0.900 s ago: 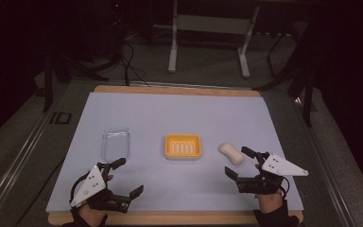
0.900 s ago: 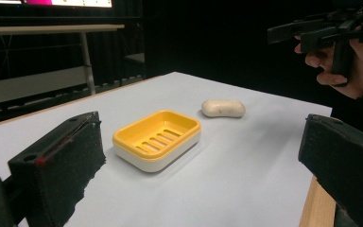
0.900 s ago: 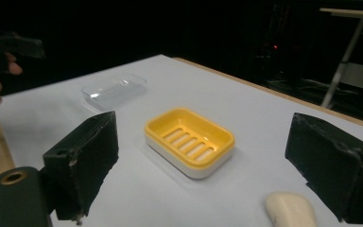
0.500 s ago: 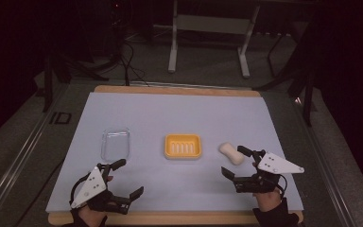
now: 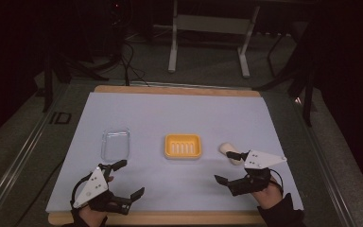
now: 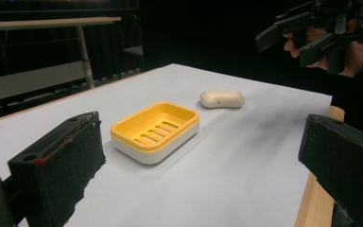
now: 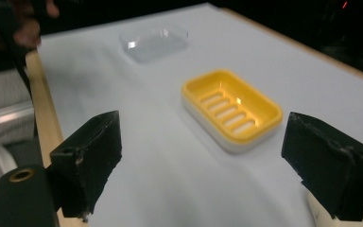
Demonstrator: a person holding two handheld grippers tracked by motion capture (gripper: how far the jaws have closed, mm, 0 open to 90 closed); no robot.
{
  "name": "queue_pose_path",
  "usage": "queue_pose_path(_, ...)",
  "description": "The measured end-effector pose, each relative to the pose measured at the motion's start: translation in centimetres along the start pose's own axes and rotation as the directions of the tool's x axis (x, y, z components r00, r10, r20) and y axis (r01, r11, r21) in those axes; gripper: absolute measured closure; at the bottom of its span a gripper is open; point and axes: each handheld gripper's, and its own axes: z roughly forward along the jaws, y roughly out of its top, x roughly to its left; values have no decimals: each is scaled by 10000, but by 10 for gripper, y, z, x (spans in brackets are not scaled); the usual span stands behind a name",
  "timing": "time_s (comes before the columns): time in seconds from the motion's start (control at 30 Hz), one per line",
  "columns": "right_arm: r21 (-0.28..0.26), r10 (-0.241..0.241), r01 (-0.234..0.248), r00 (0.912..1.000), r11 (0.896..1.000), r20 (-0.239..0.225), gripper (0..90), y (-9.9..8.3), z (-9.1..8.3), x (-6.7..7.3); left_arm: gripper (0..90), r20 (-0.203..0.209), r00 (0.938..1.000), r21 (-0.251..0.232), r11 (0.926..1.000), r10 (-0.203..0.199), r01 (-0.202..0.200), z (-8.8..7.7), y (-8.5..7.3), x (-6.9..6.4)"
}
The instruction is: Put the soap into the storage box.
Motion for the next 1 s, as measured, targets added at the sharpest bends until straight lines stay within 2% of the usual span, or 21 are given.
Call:
queue_pose_path(0.03,0,0,0,10000,10000,0,129,0,0,0,12,-8,10000,5,10000,13,-13,0,0,0)
queue_pose_path(0.07,418,-91,89,9999,9991,46,134,2,0,-1,11,-5,10000,16,10000,7,-7,0,0,0)
queue_pose_path(0.2,1290,-257,239,9996,9914,127,135,3,1,-4,11,15,10000,41,10000,6,-6,0,0,0)
queue_pose_path(0.33,2294,-180,239,9995,9730,-278,132,3,5,-7,11,30,10000,50,10000,10,-10,1,0,0)
queue_pose_path(0.37,2294,-180,239,9995,9730,-278,132,3,5,-7,12,30,10000,50,10000,10,-10,1,0,0)
queue_pose_path(0.47,2919,254,-69,9979,9564,-597,130,4,8,-11,11,22,10000,42,10000,-10,10,0,0,0)
queue_pose_path(0.53,3043,318,-122,9977,9525,-595,130,4,9,-11,11,24,10000,42,10000,-3,3,0,0,0)
queue_pose_path(0.57,3355,349,-151,9980,9419,-530,130,4,11,-13,11,26,10000,26,10000,6,-6,0,0,0)
queue_pose_path(0.7,3632,421,-321,9989,9311,-197,131,5,13,-17,12,50,10000,22,10000,-7,7,0,0,0)
queue_pose_path(0.73,3632,421,-321,9989,9311,-197,131,5,13,-17,11,50,10000,22,10000,-7,7,0,0,0)
queue_pose_path(0.77,3772,450,-364,9989,9254,-139,133,5,14,-18,11,54,10000,14,10000,-4,4,0,0,0)
queue_pose_path(0.8,4154,462,-419,9989,9087,-4,134,5,16,-19,11,45,10000,11,10000,-4,4,0,0,0)
queue_pose_path(0.87,4442,663,-552,9978,8942,-96,134,5,18,-22,11,45,10000,15,10000,-2,2,0,0,0)
queue_pose_path(0.93,4812,816,-620,9965,8744,-200,133,5,20,-25,12,51,10000,7,10000,-4,4,0,0,0)
queue_pose_path(0.97,4812,816,-620,9965,8744,-200,133,5,20,-25,12,56,10000,13,10000,-4,4,0,0,0)
queue_pose_path(1.0,5095,791,-558,9966,8587,-242,133,5,21,-26,11,57,10000,16,10000,-4,4,0,0,0)
